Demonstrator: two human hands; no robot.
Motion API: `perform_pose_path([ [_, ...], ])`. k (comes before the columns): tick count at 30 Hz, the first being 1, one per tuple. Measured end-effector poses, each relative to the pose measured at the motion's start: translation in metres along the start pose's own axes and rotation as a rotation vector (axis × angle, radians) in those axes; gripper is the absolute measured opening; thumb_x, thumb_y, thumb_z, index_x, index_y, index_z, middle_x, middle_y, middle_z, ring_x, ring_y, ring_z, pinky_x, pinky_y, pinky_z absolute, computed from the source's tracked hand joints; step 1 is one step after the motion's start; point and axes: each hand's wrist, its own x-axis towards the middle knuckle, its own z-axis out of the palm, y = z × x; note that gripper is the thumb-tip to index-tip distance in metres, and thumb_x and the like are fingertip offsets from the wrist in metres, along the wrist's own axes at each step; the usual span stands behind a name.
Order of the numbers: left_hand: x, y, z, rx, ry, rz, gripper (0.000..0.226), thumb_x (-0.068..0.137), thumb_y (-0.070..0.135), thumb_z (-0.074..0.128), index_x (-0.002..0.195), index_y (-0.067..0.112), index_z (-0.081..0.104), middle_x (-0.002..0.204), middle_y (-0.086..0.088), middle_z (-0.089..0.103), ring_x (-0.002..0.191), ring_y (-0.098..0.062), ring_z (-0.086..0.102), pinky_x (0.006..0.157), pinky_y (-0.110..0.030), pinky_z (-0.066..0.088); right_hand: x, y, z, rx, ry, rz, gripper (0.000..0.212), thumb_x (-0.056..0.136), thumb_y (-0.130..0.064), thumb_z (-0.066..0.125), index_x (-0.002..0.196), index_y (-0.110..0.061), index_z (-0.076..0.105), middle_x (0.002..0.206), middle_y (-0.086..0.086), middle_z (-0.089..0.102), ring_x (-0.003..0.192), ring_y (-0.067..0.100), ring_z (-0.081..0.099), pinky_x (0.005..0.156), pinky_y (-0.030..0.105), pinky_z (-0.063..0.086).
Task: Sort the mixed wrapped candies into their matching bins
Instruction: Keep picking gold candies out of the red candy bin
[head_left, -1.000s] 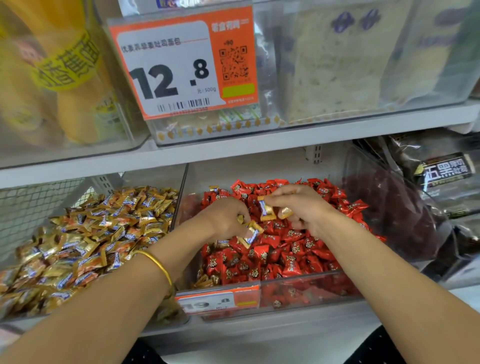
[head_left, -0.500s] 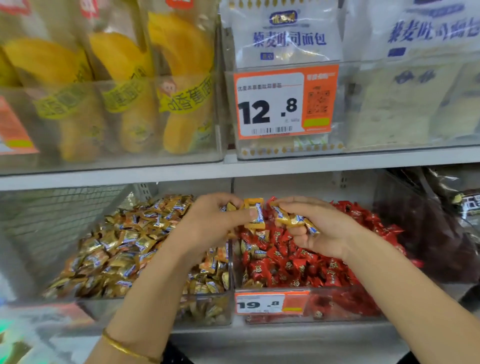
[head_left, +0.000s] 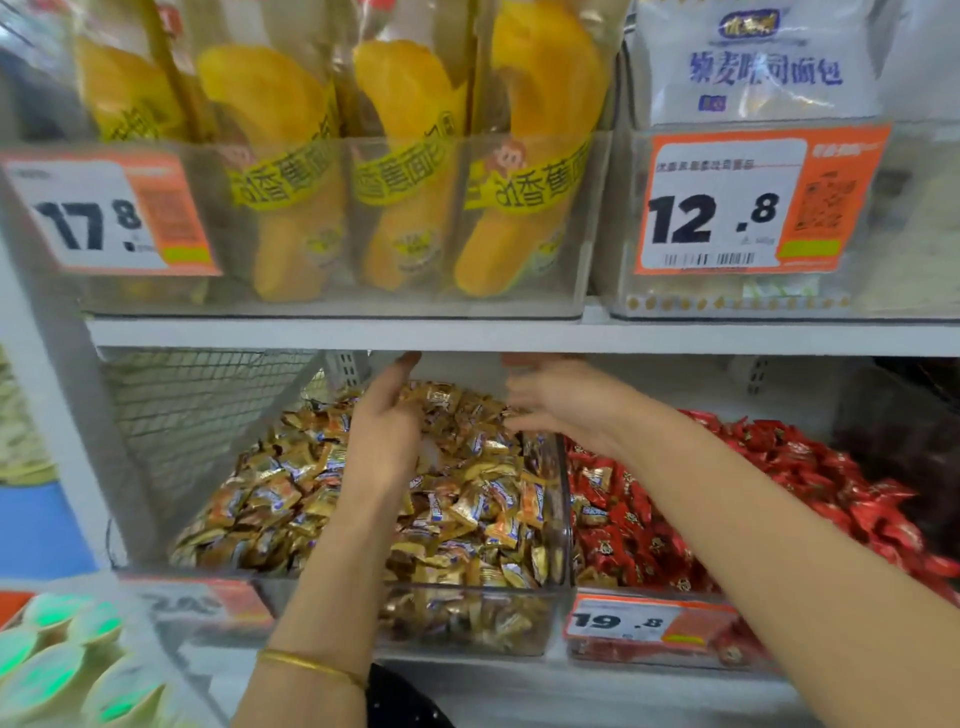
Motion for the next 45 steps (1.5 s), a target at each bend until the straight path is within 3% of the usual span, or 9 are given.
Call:
perform_pose_path([
  [3,-0.007,0.001,0.007,0.066,-0.028,0.143,0.056,0.085,-0.012,0.036,0.125,0.024,0.053,0.131,0.010,0.051,0.116,0.003,0.051,0.097,-0.016,0.039,-0.016,0.019,-0.027,0.102,0.087,-0.116,0.036,0.094,0.008,0.044,0.129,0.016,0.041,0.134,0.026,0.048,0.116,0.034,0.055,0.082,0.021,0.052],
  [6,-0.017,0.003,0.033,0.177,-0.230,0.257,0.051,0.086,-0.008,0.042,0.111,0.033,0.057,0.108,0.010,0.058,0.093,0.003,0.054,0.078,-0.004,0.042,-0.035,0.031,-0.057,0.092,0.199,-0.149,0.029,0.094,0.008,0.044,0.121,0.005,0.052,0.120,0.022,0.057,0.090,0.025,0.064,0.064,0.024,0.058],
  [12,-0.005,-0.003,0.092,0.446,-0.441,0.389,0.040,0.089,0.000,0.049,0.121,0.021,0.060,0.134,0.007,0.048,0.123,-0.001,0.039,0.097,0.002,0.020,-0.035,0.076,-0.095,-0.281,0.098,-0.029,0.028,0.092,0.010,0.042,0.095,-0.009,0.063,0.095,0.016,0.066,0.082,0.023,0.067,0.073,0.033,0.059],
  [18,0.006,-0.018,0.097,0.271,-0.398,0.272,0.040,0.089,-0.001,0.051,0.102,0.036,0.063,0.129,0.013,0.051,0.122,0.001,0.040,0.099,-0.009,0.029,0.005,0.100,-0.075,-0.861,-0.094,-0.099,0.023,0.090,-0.008,0.059,0.112,-0.008,0.065,0.115,0.007,0.065,0.104,0.018,0.061,0.086,0.025,0.048],
  [22,0.008,-0.020,0.096,0.230,-0.410,0.254,0.047,0.081,-0.010,0.049,0.103,0.028,0.066,0.120,0.021,0.052,0.120,0.003,0.042,0.092,0.000,0.028,0.022,0.113,-0.063,-1.153,-0.033,-0.084,0.052,0.081,-0.030,0.071,0.125,-0.009,0.054,0.125,0.009,0.053,0.110,0.025,0.055,0.095,0.035,0.047],
  [26,0.009,-0.022,0.095,0.191,-0.403,0.240,0.050,0.078,-0.013,0.049,0.099,0.027,0.067,0.119,0.023,0.053,0.120,0.005,0.042,0.100,-0.010,0.029,0.027,0.121,-0.060,-1.083,-0.086,-0.083,0.074,0.078,-0.031,0.075,0.140,-0.012,0.040,0.139,0.011,0.037,0.122,0.030,0.047,0.106,0.035,0.039],
  [34,0.008,-0.019,0.095,0.215,-0.401,0.259,0.048,0.077,-0.011,0.052,0.097,0.029,0.066,0.120,0.016,0.054,0.116,0.005,0.043,0.092,0.001,0.027,0.026,0.125,-0.049,-1.017,-0.068,-0.154,0.059,0.080,-0.013,0.070,0.133,-0.018,0.043,0.128,0.009,0.056,0.113,0.029,0.056,0.091,0.033,0.047],
  [41,0.006,-0.017,0.094,0.215,-0.407,0.270,0.047,0.078,-0.011,0.053,0.095,0.031,0.066,0.118,0.016,0.054,0.117,0.003,0.043,0.097,-0.005,0.026,0.021,0.113,-0.064,-0.434,-0.027,0.053,0.043,0.078,0.003,0.067,0.117,-0.013,0.056,0.094,0.001,0.055,0.056,0.010,0.047,0.044,0.016,0.039],
  [45,0.006,-0.015,0.093,0.254,-0.427,0.282,0.044,0.080,-0.009,0.052,0.100,0.027,0.067,0.116,0.018,0.054,0.111,0.013,0.042,0.092,0.002,0.024,0.009,0.096,-0.092,0.041,-0.066,0.347,0.019,0.083,0.001,0.065,0.094,-0.012,0.057,0.089,0.009,0.058,0.059,0.009,0.045,0.042,0.015,0.037],
])
